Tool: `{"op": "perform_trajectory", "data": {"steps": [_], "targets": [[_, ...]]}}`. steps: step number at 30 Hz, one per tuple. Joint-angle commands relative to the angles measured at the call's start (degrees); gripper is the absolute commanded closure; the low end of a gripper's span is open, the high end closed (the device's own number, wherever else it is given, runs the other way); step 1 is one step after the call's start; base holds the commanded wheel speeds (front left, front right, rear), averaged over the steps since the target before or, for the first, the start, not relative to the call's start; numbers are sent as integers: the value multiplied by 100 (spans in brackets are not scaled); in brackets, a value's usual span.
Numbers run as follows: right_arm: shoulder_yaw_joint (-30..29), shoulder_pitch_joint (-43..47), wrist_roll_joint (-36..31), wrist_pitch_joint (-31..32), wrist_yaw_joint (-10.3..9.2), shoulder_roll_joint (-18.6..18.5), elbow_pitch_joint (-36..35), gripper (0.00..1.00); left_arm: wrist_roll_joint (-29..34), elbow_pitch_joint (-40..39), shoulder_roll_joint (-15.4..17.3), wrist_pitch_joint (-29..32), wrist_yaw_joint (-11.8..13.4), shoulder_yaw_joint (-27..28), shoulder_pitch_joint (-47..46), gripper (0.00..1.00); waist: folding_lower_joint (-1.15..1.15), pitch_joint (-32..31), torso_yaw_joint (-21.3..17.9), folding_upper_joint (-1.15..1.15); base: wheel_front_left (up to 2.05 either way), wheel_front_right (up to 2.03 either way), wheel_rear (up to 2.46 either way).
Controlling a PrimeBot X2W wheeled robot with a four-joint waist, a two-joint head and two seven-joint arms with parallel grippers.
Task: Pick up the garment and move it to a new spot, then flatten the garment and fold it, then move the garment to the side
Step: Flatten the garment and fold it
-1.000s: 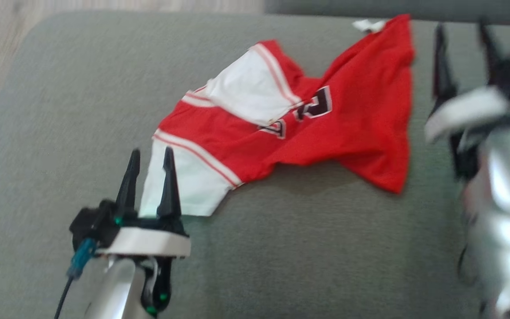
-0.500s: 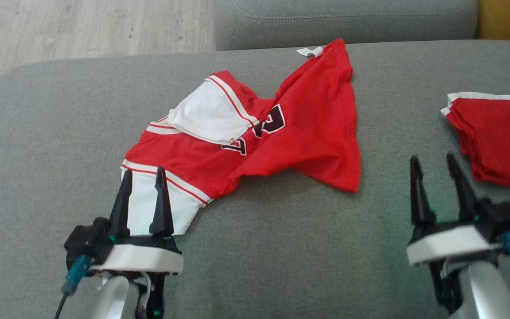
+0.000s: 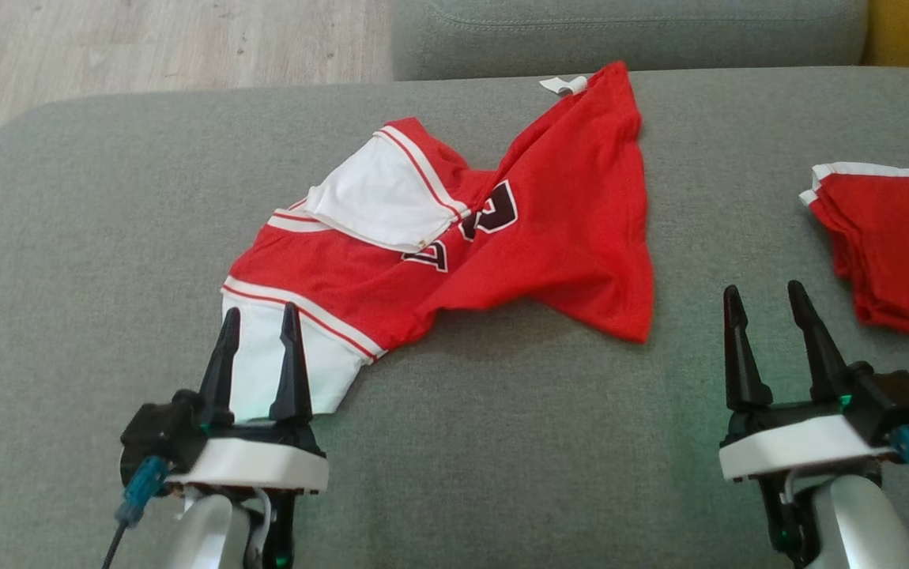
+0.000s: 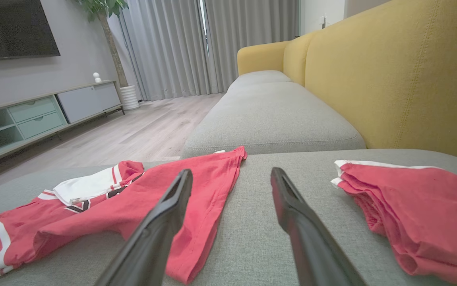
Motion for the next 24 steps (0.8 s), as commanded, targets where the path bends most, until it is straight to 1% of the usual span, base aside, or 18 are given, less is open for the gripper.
{"op": "perform_trajectory", "data": {"steps": [1, 8, 13, 16, 17, 19, 20, 24], "targets": [[115, -179, 37, -62, -4, -16, -209, 0, 46, -117, 39, -46, 14, 150, -147, 0, 0, 9, 25, 0, 0, 0, 0], [127, -183, 23, -62, -4, -16, -142, 0, 40, -12, 39, -46, 19, 159, -143, 0, 0, -3, 45, 0, 0, 0, 0], [162, -201, 27, -62, -4, -16, -132, 0, 155, 187, 39, -46, 131, 186, -170, 0, 0, 16, 23, 0, 0, 0, 0], [192, -213, 29, -62, -4, -16, -128, 0, 306, 608, 71, -43, 342, 240, -246, 0, 0, 64, -5, 0, 0, 0, 0], [207, -223, 32, -62, -4, -16, -128, 0, 344, 967, 126, 58, 532, 317, -351, 0, 0, 114, -27, 0, 0, 0, 0], [219, -238, 36, -62, -4, -16, -129, 0, 375, 1309, 195, 208, 722, 391, -481, 0, 0, 166, -51, 0, 0, 0, 0], [235, -258, 47, -62, -4, -16, -129, 0, 395, 1604, 273, 334, 885, 462, -606, 0, 0, 224, -82, 0, 0, 0, 0], [260, -296, 70, -62, -4, -16, -124, 0, 309, 2100, 394, 440, 1105, 663, -812, 0, 0, 317, -146, 0, 0, 0, 0]]}}
